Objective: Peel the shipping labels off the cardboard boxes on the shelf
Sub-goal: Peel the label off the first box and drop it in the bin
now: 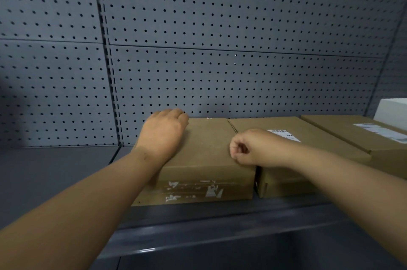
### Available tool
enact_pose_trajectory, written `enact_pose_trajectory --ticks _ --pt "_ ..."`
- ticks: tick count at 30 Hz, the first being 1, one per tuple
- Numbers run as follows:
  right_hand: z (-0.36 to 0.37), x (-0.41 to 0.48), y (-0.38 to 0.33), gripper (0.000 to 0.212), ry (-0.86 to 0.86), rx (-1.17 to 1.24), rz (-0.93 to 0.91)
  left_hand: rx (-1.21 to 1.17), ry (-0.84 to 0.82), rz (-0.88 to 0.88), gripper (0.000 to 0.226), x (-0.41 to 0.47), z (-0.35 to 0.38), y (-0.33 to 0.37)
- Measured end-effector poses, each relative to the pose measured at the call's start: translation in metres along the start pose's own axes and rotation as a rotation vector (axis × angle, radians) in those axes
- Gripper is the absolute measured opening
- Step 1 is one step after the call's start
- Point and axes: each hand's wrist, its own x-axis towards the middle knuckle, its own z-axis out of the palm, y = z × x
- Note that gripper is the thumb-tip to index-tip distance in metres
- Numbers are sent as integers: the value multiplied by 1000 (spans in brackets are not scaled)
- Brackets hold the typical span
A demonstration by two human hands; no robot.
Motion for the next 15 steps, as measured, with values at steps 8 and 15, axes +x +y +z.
enact_pose_trajectory --ticks 8,15 --pt "1 1 3 11 2 -33 -67 -30 -47 -126 14 0 -1 4" --pt "-1 2 10 12 11 -56 -117 -24 -69 -200 22 -1 -1 3"
